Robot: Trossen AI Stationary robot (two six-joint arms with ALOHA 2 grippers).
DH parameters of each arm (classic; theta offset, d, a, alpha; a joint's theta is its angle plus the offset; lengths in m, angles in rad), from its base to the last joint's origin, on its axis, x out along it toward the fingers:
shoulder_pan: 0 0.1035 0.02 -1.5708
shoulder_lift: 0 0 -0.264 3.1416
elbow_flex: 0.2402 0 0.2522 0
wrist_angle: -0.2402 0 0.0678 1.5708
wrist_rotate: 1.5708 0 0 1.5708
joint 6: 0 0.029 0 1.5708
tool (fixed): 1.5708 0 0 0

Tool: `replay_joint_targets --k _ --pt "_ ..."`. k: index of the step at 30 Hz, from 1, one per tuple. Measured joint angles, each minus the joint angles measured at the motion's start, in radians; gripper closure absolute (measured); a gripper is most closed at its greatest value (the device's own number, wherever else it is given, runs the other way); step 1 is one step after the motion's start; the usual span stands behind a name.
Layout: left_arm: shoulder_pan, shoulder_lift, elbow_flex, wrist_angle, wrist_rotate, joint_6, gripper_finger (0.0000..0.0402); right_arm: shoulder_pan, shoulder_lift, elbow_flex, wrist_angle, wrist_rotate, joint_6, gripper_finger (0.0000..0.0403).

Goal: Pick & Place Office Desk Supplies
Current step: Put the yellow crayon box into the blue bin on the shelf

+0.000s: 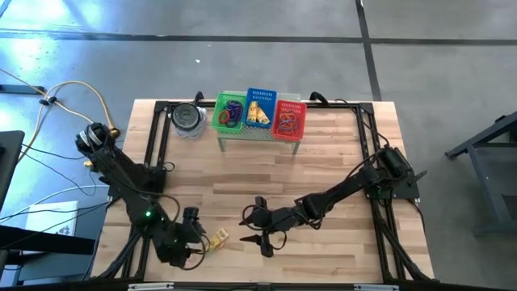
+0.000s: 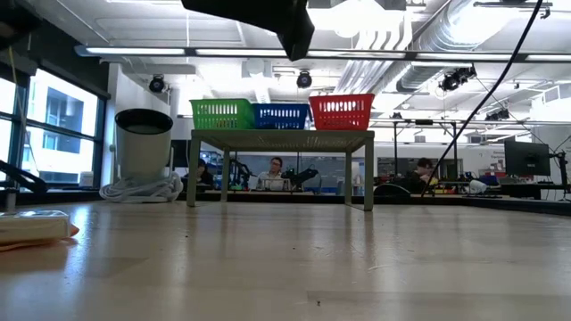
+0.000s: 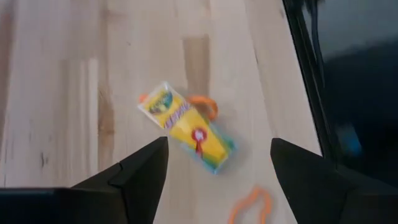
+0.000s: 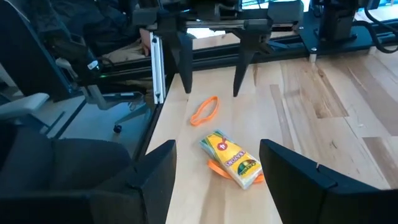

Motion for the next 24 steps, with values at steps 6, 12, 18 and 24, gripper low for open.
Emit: replay_joint_targets --k 6,12,18,24 --pt "-0.074 0.097 0.000 0.076 -0.147 -0.159 0.0126 0.015 0.000 0.000 0.006 0.011 0.030 0.0184" --pt "-0.099 0.209 0.000 0.107 -0.152 -0.300 0.0126 0.052 0.000 0.000 0.006 0.084 0.050 0.0184" --pt "-0.170 0.264 0.000 0.126 -0.377 -0.399 0.0126 0.100 0.000 0.000 0.006 0.192 0.061 0.0184" --pt "-0.259 0.313 0.000 0.127 -0.511 -0.492 0.0126 0.147 0.000 0.000 0.028 0.243 0.059 0.0184"
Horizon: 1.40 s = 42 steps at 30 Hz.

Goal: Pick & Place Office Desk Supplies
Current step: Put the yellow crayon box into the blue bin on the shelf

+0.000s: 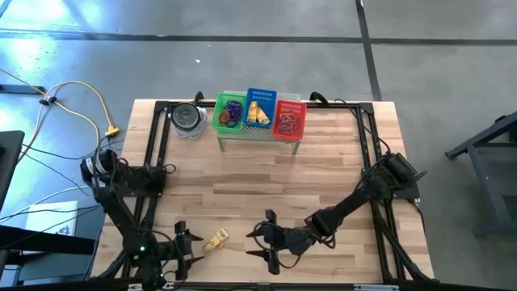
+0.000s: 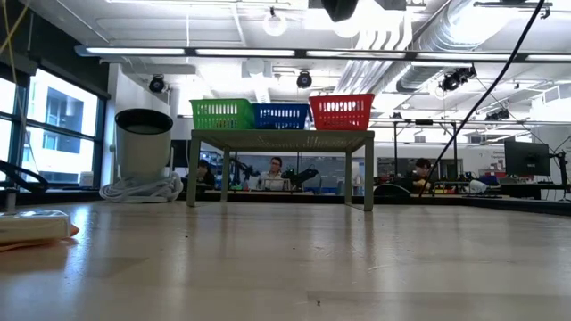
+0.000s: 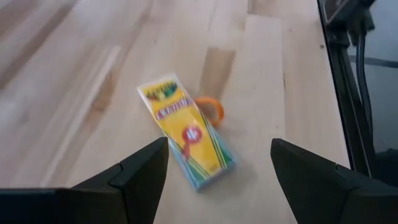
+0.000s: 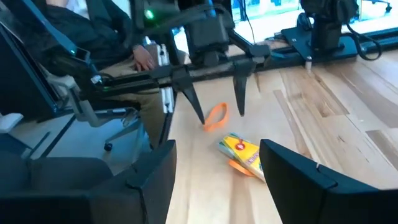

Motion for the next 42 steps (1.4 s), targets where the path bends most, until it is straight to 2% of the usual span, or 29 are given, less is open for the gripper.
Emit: replay_joint_targets --k 3,8,16,24,28,31,42 --pt "-0.020 0.036 0.000 0.012 0.000 -0.043 0.0126 0.014 0.000 0.000 0.009 0.016 -0.001 0.0184" --pt "-0.019 0.097 0.000 0.078 0.003 -0.006 0.0126 0.018 0.000 0.000 0.009 0.020 0.001 0.0184" --pt "-0.017 0.149 0.000 0.119 0.007 -0.026 0.0126 0.011 0.000 0.000 0.009 0.020 -0.002 0.0184" --pt "-0.014 0.152 0.000 0.122 -0.028 -0.035 0.0126 0.002 0.000 0.000 0.009 0.020 -0.002 0.0184" --pt "0.005 0.152 0.000 0.123 -0.060 -0.174 0.0126 0.002 0.000 0.000 0.009 0.017 -0.002 0.0184" --pt "0.021 0.152 0.000 0.130 -0.050 -0.215 0.0126 0.003 0.000 0.000 0.009 0.016 0.001 0.0184" --pt "0.054 0.152 0.000 0.147 0.016 -0.179 0.0126 0.003 0.000 0.000 -0.003 0.016 0.024 0.0184"
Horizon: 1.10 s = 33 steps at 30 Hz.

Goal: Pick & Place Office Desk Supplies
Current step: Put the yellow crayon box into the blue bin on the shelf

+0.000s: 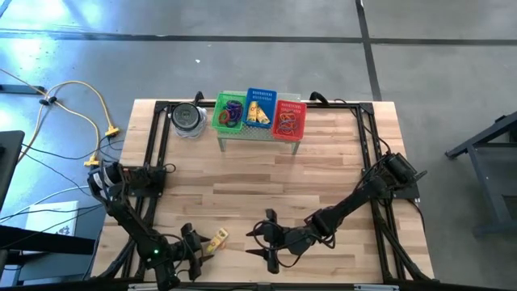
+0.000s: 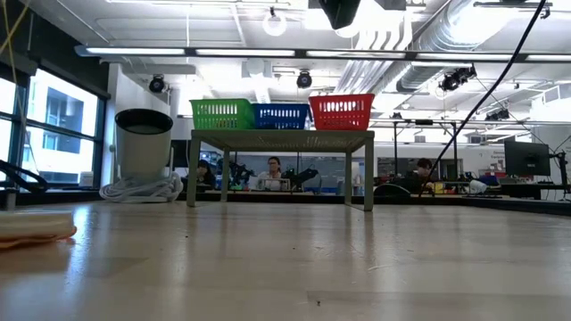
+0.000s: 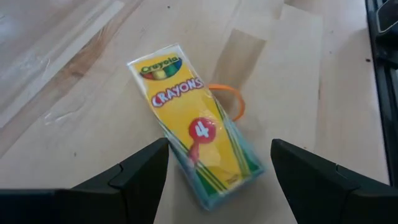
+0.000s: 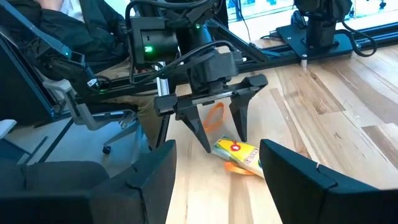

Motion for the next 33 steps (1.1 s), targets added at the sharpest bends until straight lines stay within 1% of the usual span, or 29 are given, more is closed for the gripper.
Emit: replay_joint_targets --k 11,19,27,30,33 --pt "0.035 0.006 0.001 -0.001 0.078 0.033 0.0126 0.000 0.000 0.000 -0.004 0.000 0.000 0.0184" --pt "0.034 0.074 0.004 0.001 0.048 -0.007 0.0126 0.000 0.000 0.000 -0.004 0.000 0.000 0.0184" --pt "0.027 0.080 0.002 -0.001 0.056 -0.006 0.0127 0.000 0.000 0.000 -0.004 0.000 0.000 0.0184" --pt "0.027 0.080 0.002 -0.002 0.057 -0.006 0.0137 0.000 0.000 0.000 -0.004 0.000 0.000 0.0184" --pt "0.028 0.081 0.001 -0.010 0.067 -0.006 0.0161 0.000 0.000 0.000 -0.004 0.000 0.000 0.0184"
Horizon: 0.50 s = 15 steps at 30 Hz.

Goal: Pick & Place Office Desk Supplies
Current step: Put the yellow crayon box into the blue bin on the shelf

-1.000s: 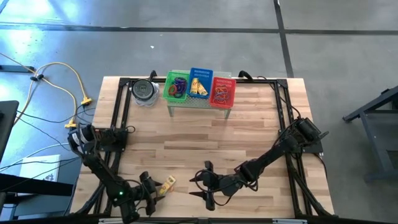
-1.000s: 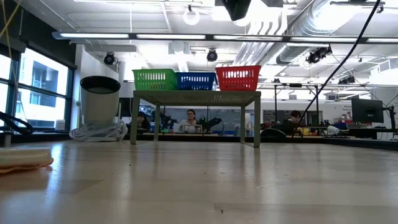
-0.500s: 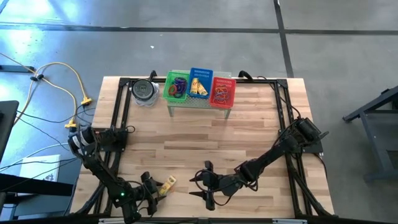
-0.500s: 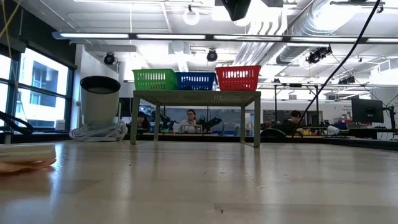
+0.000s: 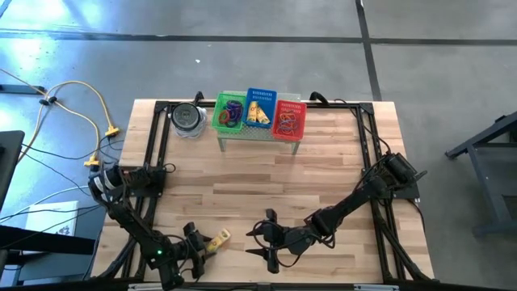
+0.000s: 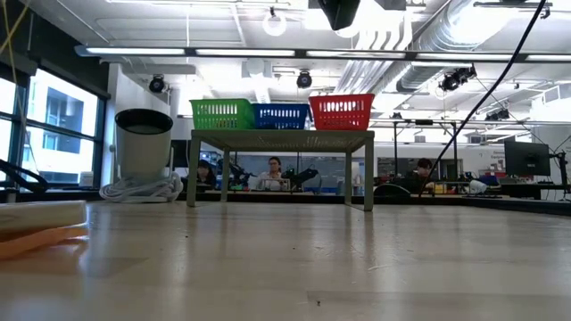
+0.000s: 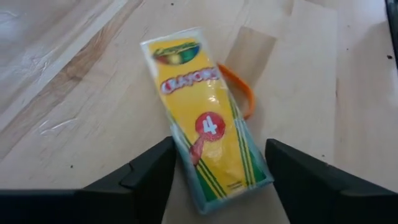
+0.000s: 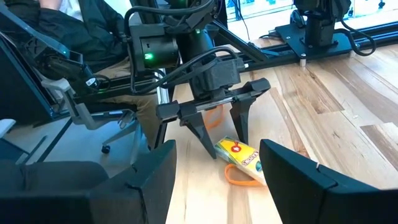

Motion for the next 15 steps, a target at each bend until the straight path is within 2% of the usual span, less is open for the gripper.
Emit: replay_joint_targets --k 8,15 --pt "0.000 0.001 -0.002 -0.019 0.008 -0.009 0.0252 0.002 0.000 0.000 0.000 0.000 0.004 0.0184" --pt "0.008 -0.046 0.001 -0.024 0.037 -0.004 0.0257 0.010 0.000 0.000 0.000 0.000 0.004 0.0184"
